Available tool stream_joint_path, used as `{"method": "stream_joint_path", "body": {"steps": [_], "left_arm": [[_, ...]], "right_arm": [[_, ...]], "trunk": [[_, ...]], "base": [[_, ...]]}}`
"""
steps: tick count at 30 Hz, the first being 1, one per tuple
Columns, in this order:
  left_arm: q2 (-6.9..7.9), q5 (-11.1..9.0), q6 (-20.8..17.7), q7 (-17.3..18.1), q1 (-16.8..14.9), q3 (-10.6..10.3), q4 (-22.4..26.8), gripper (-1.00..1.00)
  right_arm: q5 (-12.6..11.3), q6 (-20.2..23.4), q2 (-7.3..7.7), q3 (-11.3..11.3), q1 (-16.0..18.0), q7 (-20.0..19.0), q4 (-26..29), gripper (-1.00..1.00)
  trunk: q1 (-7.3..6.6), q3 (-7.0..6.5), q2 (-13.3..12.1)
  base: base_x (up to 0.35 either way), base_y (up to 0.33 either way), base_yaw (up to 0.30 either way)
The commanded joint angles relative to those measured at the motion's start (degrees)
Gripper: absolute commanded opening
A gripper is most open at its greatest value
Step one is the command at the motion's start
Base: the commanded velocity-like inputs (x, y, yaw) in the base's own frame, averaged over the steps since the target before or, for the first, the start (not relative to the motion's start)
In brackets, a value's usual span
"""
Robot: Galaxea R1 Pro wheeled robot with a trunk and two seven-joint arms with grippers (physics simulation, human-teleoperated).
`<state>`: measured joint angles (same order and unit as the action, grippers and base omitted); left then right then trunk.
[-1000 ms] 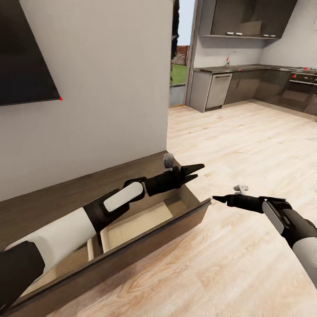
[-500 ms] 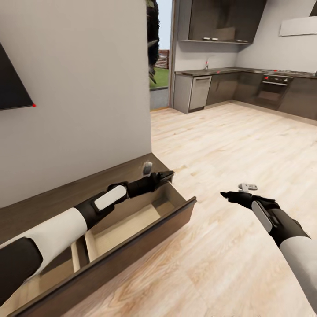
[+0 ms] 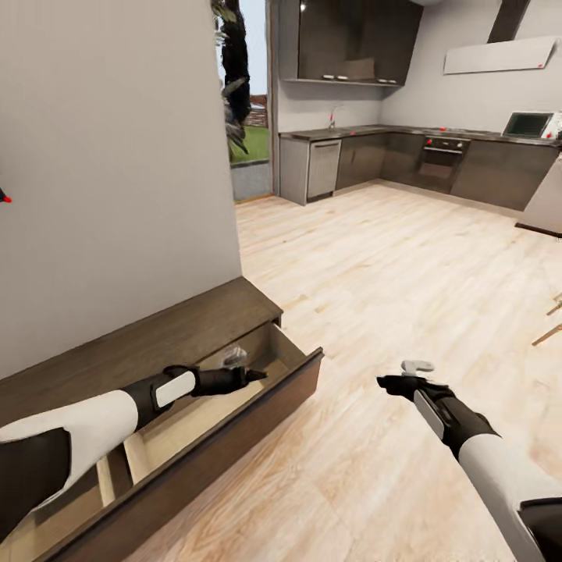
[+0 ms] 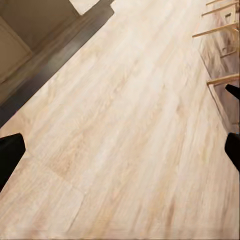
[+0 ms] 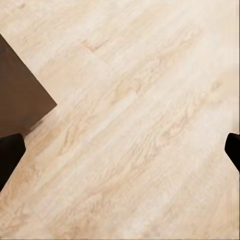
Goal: Place each of the two pumpkins and all three candles from the living room inside a cabinet in the living room (use any cabinet), then make sure every cabinet is closed, and position the cauldron so it is next to a table in the living room.
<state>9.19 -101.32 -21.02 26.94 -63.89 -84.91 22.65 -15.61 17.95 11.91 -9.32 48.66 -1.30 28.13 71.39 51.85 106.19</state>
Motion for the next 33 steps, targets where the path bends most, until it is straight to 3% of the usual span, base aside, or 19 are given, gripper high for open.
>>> {"method": "stream_joint_path", "body": {"steps": [1, 2, 3, 5, 6, 10, 15, 19, 23, 33], "left_arm": [[-0.28, -0.02, 0.16, 0.08, 0.09, -2.77, 0.07, 1.0], [-0.54, -0.1, 0.36, 0.29, 0.19, -6.74, 0.18, 1.0], [-0.68, -0.13, 0.46, 0.39, 0.28, -8.94, 0.46, 1.0], [-0.87, -0.13, 0.67, 0.45, 1.14, -11.82, 2.05, 1.0], [-1.08, 0.03, 1.44, 0.32, 2.83, -13.22, 3.92, 1.0], [-2.03, 0.02, 3.87, 0.24, 4.71, -15.7, 5.25, 1.0], [-4.59, 0.06, 6.02, -0.07, 7.12, -20.05, 5.15, 1.0], [-5.57, -0.01, 7.29, -1.36, 8.4, -20.04, 3.86, 1.0], [-4.62, 0.13, 7.27, -1.34, 8.38, -19.16, 3.88, 1.0], [-4.25, 0.22, 6.17, 0.69, 7.03, -18.8, 5.67, 1.0]], "right_arm": [[0.69, -0.63, -0.03, 0.0, -0.24, 0.22, -2.29, 1.0], [1.76, -2.23, -0.1, 0.0, -0.47, 0.41, -5.25, 1.0], [2.43, -3.55, -0.14, 0.0, -0.64, 0.48, -6.9, 1.0], [3.94, -6.17, -0.38, -0.1, -1.29, 0.55, -9.99, 1.0], [6.05, -9.05, -1.06, -0.24, -2.86, 0.58, -13.17, 1.0], [9.39, -14.98, -1.74, -0.33, -4.66, 0.58, -16.19, 1.0], [10.02, -16.76, -1.9, -0.34, -5.94, 0.66, -17.18, 1.0], [9.8, -18.05, -2.62, -0.17, -7.26, 1.1, -18.49, 1.0], [9.81, -18.03, -1.73, -0.1, -5.94, 0.35, -19.08, 1.0], [9.82, -15.82, -1.54, -0.08, -2.96, 0.25, -19.78, 1.0]], "trunk": [[0.0, -0.08, 0.0], [0.0, -0.15, 0.0], [0.0, -0.21, 0.0], [0.0, -0.34, 0.0], [0.0, -0.4, 0.0], [0.0, -0.52, 0.0], [0.0, -0.54, 0.0], [0.0, -0.54, 0.0], [0.0, -0.54, 0.0], [0.0, -0.54, 0.0]], "base": [[0.0, 0.0, -0.229], [0.0, 0.0, -0.229], [0.0, 0.0, -0.232], [0.0, 0.0, -0.235], [0.0, 0.0, -0.239], [0.0, 0.0, -0.218], [0.0, 0.0, -0.05], [0.0, 0.0, 0.0], [0.0, 0.0, 0.0], [0.0, 0.0, 0.0]]}}
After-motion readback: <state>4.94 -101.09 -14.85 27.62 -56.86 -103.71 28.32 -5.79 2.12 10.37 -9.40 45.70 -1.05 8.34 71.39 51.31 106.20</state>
